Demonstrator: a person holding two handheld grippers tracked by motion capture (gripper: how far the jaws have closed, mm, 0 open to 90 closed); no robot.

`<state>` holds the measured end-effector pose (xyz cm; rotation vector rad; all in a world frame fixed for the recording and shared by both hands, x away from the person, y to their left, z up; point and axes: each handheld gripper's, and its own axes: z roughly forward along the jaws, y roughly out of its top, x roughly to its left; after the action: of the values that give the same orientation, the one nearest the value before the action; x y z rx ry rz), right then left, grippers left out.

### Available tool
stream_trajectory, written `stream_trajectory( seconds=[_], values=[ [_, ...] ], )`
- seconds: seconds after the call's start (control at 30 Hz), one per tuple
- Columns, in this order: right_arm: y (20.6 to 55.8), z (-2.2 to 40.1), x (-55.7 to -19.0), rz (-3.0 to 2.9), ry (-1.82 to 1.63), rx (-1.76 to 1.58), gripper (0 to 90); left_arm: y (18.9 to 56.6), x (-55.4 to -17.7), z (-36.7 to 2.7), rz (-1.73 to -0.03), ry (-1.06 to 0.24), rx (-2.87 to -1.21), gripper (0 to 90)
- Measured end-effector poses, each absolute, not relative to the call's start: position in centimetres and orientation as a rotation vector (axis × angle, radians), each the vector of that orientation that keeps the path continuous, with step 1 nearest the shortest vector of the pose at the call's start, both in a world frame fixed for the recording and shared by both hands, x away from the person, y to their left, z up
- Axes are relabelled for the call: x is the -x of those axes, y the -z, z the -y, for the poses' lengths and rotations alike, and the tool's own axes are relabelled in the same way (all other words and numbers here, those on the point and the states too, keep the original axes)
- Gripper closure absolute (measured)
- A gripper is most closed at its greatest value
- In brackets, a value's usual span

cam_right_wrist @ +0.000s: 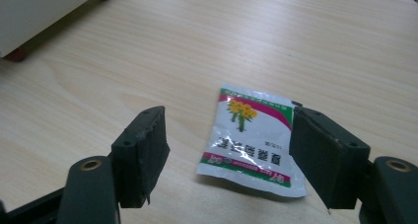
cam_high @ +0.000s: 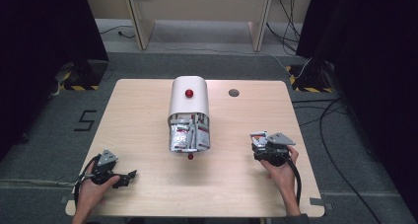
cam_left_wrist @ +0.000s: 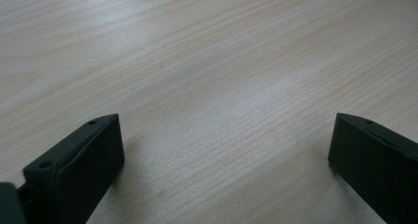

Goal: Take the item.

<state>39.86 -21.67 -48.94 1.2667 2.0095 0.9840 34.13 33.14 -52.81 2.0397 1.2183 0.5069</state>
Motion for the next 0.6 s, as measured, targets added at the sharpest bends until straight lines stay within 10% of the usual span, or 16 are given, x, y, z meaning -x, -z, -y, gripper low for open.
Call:
stream_trajectory(
  seconds=[0.6],
  values=[
    [47.8, 20.5, -37.6, -2.042, -1.043, -1.208, 28.8, 52.8, -34.1, -33.2, -1.219, -0.509, -2.039, 0.0]
  ],
)
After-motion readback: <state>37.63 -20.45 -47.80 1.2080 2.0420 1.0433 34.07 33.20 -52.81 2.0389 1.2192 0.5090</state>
